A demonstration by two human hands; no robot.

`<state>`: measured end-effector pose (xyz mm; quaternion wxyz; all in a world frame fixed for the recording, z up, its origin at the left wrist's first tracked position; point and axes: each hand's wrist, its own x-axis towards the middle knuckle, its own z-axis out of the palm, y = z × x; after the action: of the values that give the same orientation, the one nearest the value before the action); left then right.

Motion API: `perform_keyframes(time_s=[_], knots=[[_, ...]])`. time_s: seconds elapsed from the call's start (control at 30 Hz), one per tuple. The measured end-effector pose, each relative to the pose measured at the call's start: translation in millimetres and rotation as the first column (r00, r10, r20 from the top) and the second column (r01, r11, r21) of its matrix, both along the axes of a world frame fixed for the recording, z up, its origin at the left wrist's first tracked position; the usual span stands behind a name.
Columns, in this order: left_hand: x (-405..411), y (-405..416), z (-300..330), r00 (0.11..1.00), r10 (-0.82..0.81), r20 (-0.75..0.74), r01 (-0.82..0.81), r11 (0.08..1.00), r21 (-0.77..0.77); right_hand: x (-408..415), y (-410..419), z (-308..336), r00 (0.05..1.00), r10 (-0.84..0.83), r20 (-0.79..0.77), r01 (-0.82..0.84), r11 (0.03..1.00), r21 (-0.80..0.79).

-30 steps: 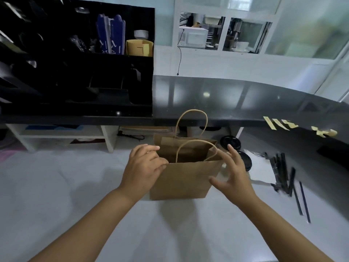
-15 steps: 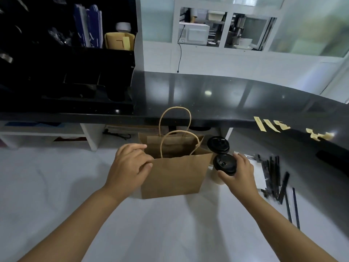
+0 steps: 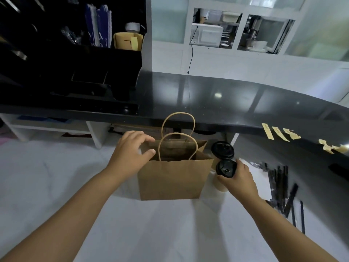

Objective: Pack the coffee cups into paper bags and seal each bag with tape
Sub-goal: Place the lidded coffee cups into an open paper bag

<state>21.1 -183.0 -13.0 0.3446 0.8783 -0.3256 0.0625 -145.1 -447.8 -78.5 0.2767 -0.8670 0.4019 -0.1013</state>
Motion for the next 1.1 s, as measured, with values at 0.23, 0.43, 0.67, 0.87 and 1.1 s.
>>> perform_keyframes(time_s=[0.23, 0.43, 0.67, 0.87, 1.1], knots=[[18.0, 5.0, 1.7, 0.975, -0.120, -0.185, 0.150, 0.975, 0.161, -2.3, 5.4, 10.8, 0.999, -0.046, 0.029, 0.045, 0.999, 0.029], [25.8, 10.9, 0.8, 0.931, -0.244, -0.272, 0.297, 0.939, 0.173, -17.5, 10.9, 33.4, 0.989, -0.065, 0.130, 0.061, 0.997, 0.039], [27.6, 8.8, -0.8, 0.895, -0.291, -0.338, 0.366, 0.912, 0.185, -12.4, 19.4, 92.6, 0.912, -0.133, 0.387, 0.118, 0.991, 0.064], [30.7, 7.8, -0.2, 0.841, -0.338, -0.422, 0.435, 0.887, 0.157, 3.6, 41.7, 134.5, 0.838, -0.073, 0.540, -0.021, 0.986, 0.166], [29.4, 14.0, 3.2, 0.810, -0.365, -0.460, 0.474, 0.868, 0.147, 27.2, 67.4, 153.9, 0.885, 0.067, 0.460, -0.260, 0.891, 0.372]])
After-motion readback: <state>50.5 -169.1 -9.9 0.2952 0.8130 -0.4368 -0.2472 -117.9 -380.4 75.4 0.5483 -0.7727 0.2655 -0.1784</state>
